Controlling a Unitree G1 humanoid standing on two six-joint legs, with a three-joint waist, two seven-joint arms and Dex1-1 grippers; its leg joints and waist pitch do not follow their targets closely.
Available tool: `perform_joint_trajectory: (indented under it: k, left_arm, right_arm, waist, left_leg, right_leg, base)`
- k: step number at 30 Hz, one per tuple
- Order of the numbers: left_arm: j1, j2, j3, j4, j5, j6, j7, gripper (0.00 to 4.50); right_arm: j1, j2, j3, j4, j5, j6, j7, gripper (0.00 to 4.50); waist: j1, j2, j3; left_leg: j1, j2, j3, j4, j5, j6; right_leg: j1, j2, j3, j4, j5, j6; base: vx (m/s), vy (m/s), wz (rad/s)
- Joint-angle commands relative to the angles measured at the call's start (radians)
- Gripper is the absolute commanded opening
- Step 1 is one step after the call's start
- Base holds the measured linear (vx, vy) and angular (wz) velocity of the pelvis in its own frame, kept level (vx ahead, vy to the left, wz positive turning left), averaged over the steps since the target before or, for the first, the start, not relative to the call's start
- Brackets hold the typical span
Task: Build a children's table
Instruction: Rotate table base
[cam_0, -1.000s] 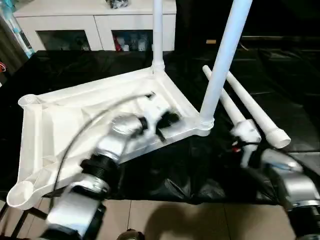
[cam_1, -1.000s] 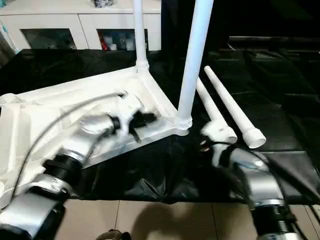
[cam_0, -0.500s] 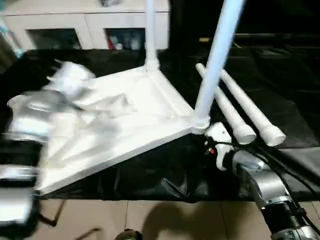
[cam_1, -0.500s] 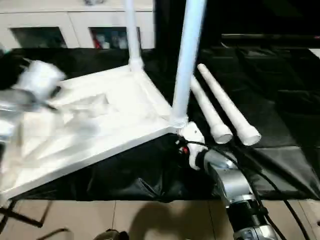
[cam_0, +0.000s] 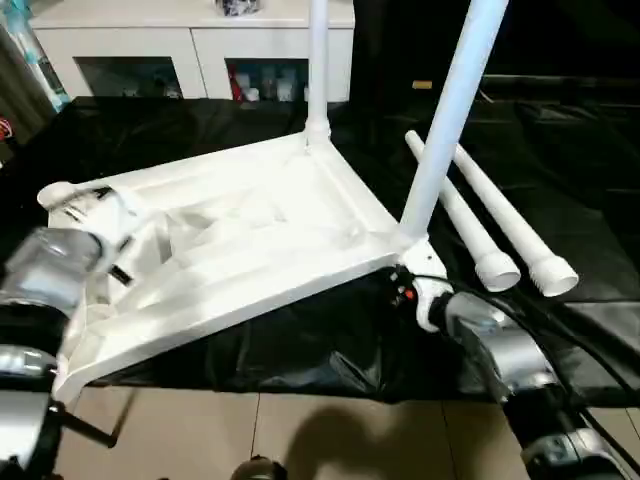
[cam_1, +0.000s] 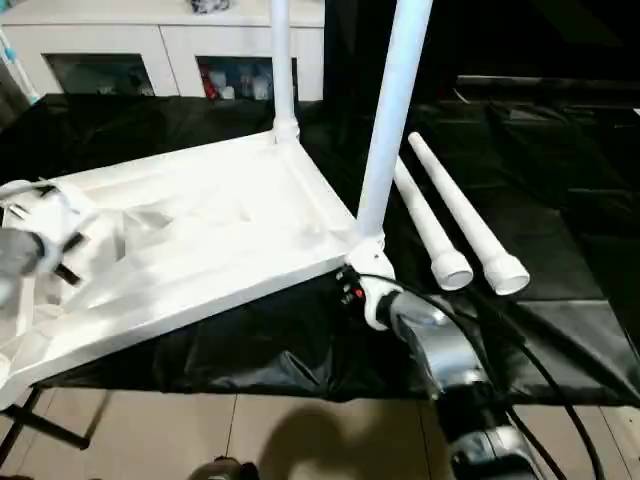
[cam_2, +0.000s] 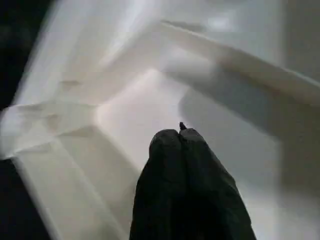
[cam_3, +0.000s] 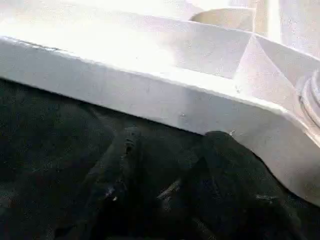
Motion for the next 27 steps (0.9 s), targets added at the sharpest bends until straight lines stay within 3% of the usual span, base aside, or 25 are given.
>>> perform_joint_trajectory:
  k: [1,6,7,9,11,12,16,18,20,23,27]
  left_arm:
    - [0.003,0.002,-0.021,0.023,0.009,-0.010,-0.054,0.00]
    - [0.001,0.020,-0.070,0.040,-0.008,-0.030,-0.179,0.00]
    - [0.009,0.026,-0.078,0.018,-0.018,-0.038,-0.226,0.00]
    - [0.014,0.031,-0.083,0.003,-0.023,-0.044,-0.257,0.00]
    - [0.042,0.040,-0.081,-0.085,-0.080,-0.019,-0.397,0.00]
    - [0.042,0.040,-0.081,-0.085,-0.080,-0.019,-0.397,0.00]
    - [0.122,0.063,-0.107,-0.285,-0.205,-0.006,-0.631,0.00]
    - [0.137,0.056,-0.110,-0.329,-0.237,0.003,-0.669,0.00]
    - [0.142,0.042,-0.114,-0.352,-0.252,0.011,-0.687,0.00]
    - [0.140,0.013,-0.128,-0.374,-0.258,0.024,-0.702,0.00]
    - [0.127,-0.033,-0.136,-0.405,-0.270,0.045,-0.708,0.00]
  right_arm:
    - [-0.037,0.014,-0.022,0.050,-0.003,-0.033,-0.030,1.73]
    - [-0.099,0.037,-0.024,0.148,-0.016,-0.069,-0.057,1.37]
    - [-0.119,0.045,-0.027,0.180,-0.016,-0.083,-0.068,1.27]
    - [-0.132,0.051,-0.029,0.203,-0.015,-0.093,-0.075,1.14]
    - [-0.177,0.067,-0.039,0.278,-0.014,-0.123,-0.094,0.97]
    - [-0.177,0.067,-0.039,0.278,-0.014,-0.123,-0.094,0.93]
    - [-0.216,0.082,-0.046,0.346,-0.019,-0.151,-0.106,0.54]
    - [-0.226,0.086,-0.049,0.365,-0.020,-0.161,-0.108,0.29]
    - [-0.234,0.090,-0.051,0.384,-0.019,-0.173,-0.109,0.10]
    - [-0.237,0.095,-0.047,0.400,-0.018,-0.186,-0.102,0.04]
    - [-0.245,0.099,-0.047,0.424,-0.020,-0.207,-0.093,0.04]
  waist:
    - [-0.003,0.019,-0.074]
    - [-0.005,0.019,-0.075]
    - [-0.006,0.010,-0.075]
    - [-0.007,0.014,-0.074]
    - [-0.007,0.010,-0.075]
    - [-0.008,0.011,-0.075]
    - [-0.006,0.008,-0.075]
    - [-0.006,0.008,-0.073]
    - [-0.004,0.002,-0.072]
    - [-0.003,0.001,-0.071]
    - [-0.004,0.002,-0.073]
  left_leg:
    - [0.043,0.052,-0.028,-0.074,-0.222,-0.034]
    - [0.044,0.052,-0.027,-0.072,-0.211,-0.030]
    - [0.044,0.052,-0.026,-0.073,-0.202,-0.025]
    - [0.044,0.053,-0.026,-0.073,-0.208,-0.024]
    - [0.043,0.057,-0.026,-0.073,-0.200,-0.022]
    - [0.044,0.057,-0.024,-0.073,-0.199,-0.021]
    - [0.044,0.058,-0.019,-0.071,-0.167,-0.008]
    - [0.044,0.056,-0.016,-0.070,-0.162,-0.002]
    - [0.044,0.055,-0.014,-0.070,-0.163,0.008]
    - [0.044,0.054,-0.014,-0.071,-0.172,0.006]
    - [0.043,0.053,-0.015,-0.069,-0.152,0.009]
  right_leg:
    - [0.035,-0.077,0.043,-0.057,0.088,-0.242]
    - [0.036,-0.078,0.042,-0.054,0.111,-0.253]
    - [0.036,-0.077,0.042,-0.052,0.114,-0.258]
    - [0.035,-0.081,0.042,-0.053,0.092,-0.265]
    - [0.038,-0.087,0.043,-0.051,0.085,-0.273]
    - [0.035,-0.084,0.043,-0.052,0.081,-0.276]
    - [0.035,-0.081,0.042,-0.045,0.098,-0.283]
    - [0.032,-0.078,0.041,-0.046,0.099,-0.282]
    - [0.033,-0.077,0.042,-0.047,0.076,-0.281]
    - [0.034,-0.076,0.044,-0.051,0.041,-0.271]
    - [0.036,-0.075,0.043,-0.049,0.067,-0.271]
  base:
    - [0.000,0.000,0.00]
    - [0.000,0.000,0.00]
    - [0.000,0.000,0.00]
    - [0.000,0.000,0.00]
    - [0.000,0.000,0.00]
    - [0.000,0.000,0.00]
    - [0.000,0.000,0.00]
    - [0.000,0.000,0.00]
    - [0.000,0.000,0.00]
    - [0.000,0.000,0.00]
    - [0.000,0.000,0.00]
